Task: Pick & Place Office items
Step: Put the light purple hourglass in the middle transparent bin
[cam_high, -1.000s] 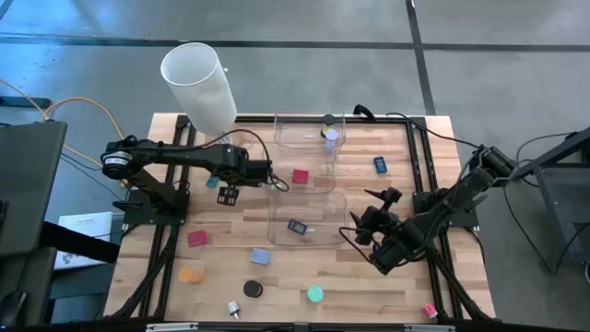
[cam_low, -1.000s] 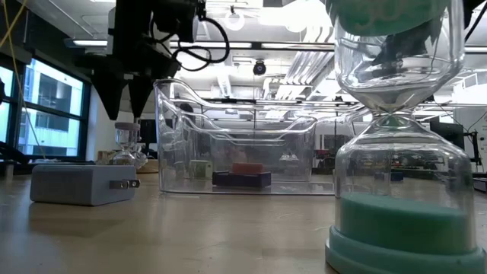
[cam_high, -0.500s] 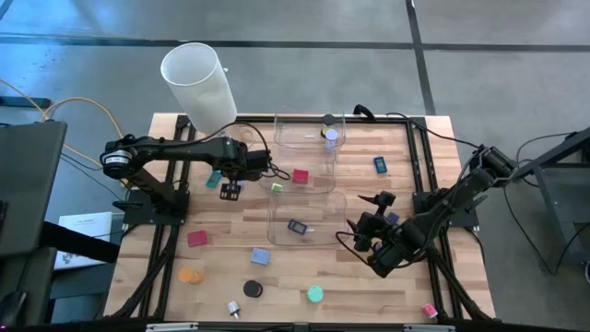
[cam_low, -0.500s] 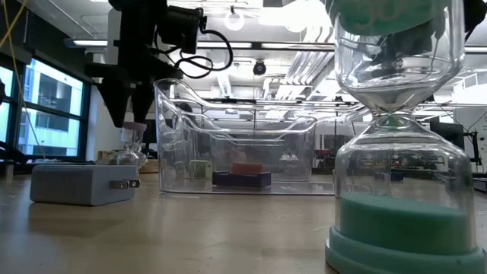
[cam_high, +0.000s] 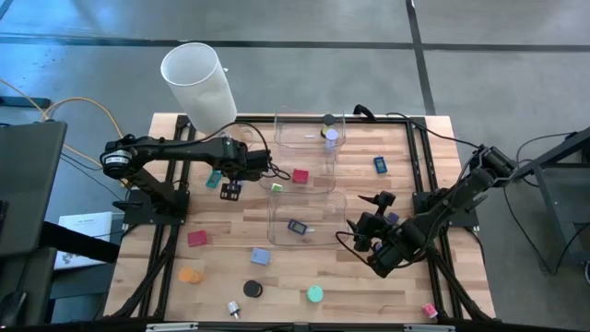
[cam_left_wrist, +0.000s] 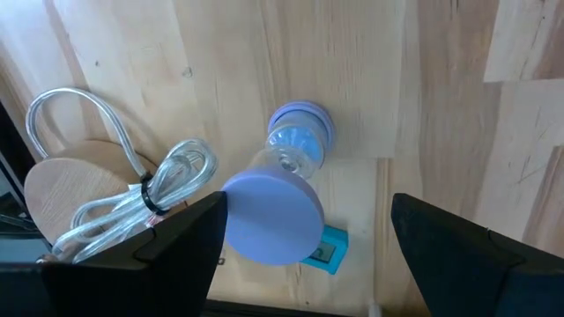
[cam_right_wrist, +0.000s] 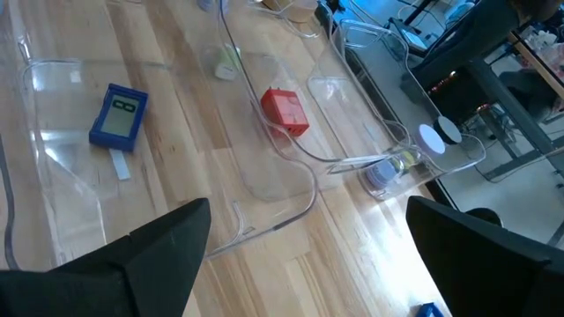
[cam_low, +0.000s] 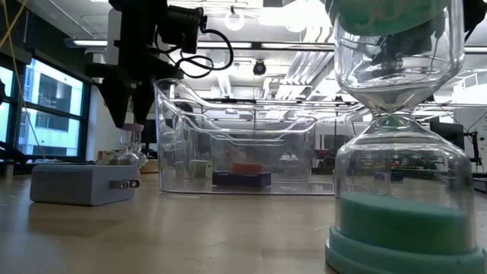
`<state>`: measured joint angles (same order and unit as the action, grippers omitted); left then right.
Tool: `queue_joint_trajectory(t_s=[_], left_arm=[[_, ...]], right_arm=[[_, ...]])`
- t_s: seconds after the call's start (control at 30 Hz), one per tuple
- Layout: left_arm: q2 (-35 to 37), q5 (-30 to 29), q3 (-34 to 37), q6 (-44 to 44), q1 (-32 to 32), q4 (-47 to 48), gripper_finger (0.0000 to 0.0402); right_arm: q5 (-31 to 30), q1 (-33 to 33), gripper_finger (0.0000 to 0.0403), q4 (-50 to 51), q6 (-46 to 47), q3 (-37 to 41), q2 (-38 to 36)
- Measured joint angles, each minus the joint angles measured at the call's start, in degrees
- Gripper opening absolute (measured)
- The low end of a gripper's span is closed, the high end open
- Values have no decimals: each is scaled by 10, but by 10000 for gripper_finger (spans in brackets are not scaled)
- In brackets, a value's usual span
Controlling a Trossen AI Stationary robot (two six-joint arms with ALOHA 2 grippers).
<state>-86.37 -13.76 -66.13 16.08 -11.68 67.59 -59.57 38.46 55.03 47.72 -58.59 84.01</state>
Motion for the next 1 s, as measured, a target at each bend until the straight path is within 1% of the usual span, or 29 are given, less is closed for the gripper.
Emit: queue_joint_trajectory(t_s=[0.37,0.53,0.7,1.0], left_arm=[[0,-5,0,0,0,0,313],[0,-26,0,4,2,0,313],[0,-28,0,9,3,-2,312],[1,-26,0,24,-21,-21,311]], right_arm=[[0,0,372,0,0,0,0],[0,0,372,0,0,0,0],[0,0,372,0,0,0,0],[-3,0,372,0,0,0,0]])
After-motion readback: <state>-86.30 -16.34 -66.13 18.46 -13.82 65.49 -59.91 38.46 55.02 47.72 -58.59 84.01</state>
